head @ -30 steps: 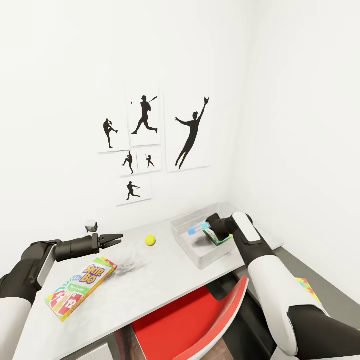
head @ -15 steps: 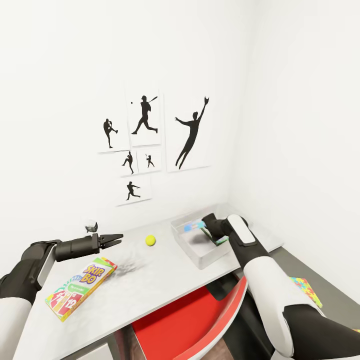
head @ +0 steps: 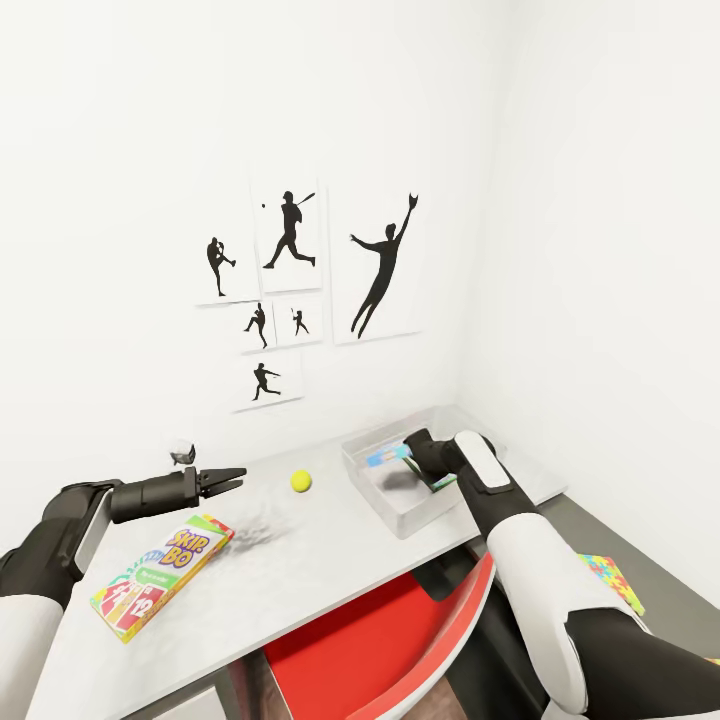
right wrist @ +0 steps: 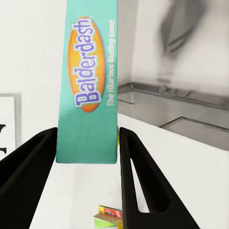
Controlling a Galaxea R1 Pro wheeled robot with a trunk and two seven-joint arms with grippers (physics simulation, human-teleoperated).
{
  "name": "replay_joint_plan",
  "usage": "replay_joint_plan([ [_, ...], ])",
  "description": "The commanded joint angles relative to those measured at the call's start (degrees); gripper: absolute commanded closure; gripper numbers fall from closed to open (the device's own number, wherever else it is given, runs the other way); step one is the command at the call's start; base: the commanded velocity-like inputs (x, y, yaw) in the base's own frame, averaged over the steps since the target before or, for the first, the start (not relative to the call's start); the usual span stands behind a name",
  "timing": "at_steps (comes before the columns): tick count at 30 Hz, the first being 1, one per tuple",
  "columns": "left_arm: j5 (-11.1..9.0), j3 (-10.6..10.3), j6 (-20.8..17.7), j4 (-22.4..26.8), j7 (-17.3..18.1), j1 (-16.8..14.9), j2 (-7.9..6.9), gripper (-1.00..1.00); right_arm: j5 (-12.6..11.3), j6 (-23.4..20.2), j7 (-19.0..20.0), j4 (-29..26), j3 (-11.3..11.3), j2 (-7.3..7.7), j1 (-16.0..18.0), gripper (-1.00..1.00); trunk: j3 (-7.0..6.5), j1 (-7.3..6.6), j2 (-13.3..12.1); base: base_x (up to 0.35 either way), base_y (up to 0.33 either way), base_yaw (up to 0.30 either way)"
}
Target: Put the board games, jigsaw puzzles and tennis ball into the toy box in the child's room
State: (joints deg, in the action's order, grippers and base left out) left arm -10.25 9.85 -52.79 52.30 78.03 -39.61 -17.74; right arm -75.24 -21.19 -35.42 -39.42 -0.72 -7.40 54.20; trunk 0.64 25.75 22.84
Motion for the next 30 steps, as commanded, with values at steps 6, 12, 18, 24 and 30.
replay_joint_plan([
  [6,-0.1,0.0,-0.6,0.0,0.1,0.0,-0.01,-1.0,-0.3,-0.1,-0.4,0.0,-0.1,0.02,0.0,1.0,0.07,0.03,0.1,0.0,0.0,0.0],
  [12,-0.1,0.0,-0.5,0.0,0.1,0.0,-0.01,-1.0,-0.3,-0.1,-0.4,0.0,-0.1,-0.02,0.0,1.0,0.07,0.03,0.1,0.0,0.0,0.0],
  [18,-0.1,-0.1,-0.5,0.0,0.1,0.0,-0.01,-1.0,-0.2,-0.1,-0.4,1.1,-0.2,-0.06,0.0,1.0,0.07,0.03,0.1,0.0,0.0,0.0],
  [24,-0.1,0.0,-0.5,0.0,0.1,0.0,-0.01,-1.0,-0.2,1.4,1.3,3.0,-0.2,-0.04,0.0,1.0,0.07,0.03,0.1,0.0,0.0,0.0],
  [30,-0.1,0.0,-0.5,0.0,0.1,0.0,-0.01,-1.0,0.7,2.0,4.7,3.3,-0.2,0.16,0.1,1.0,0.07,0.03,0.1,0.0,0.0,0.0],
])
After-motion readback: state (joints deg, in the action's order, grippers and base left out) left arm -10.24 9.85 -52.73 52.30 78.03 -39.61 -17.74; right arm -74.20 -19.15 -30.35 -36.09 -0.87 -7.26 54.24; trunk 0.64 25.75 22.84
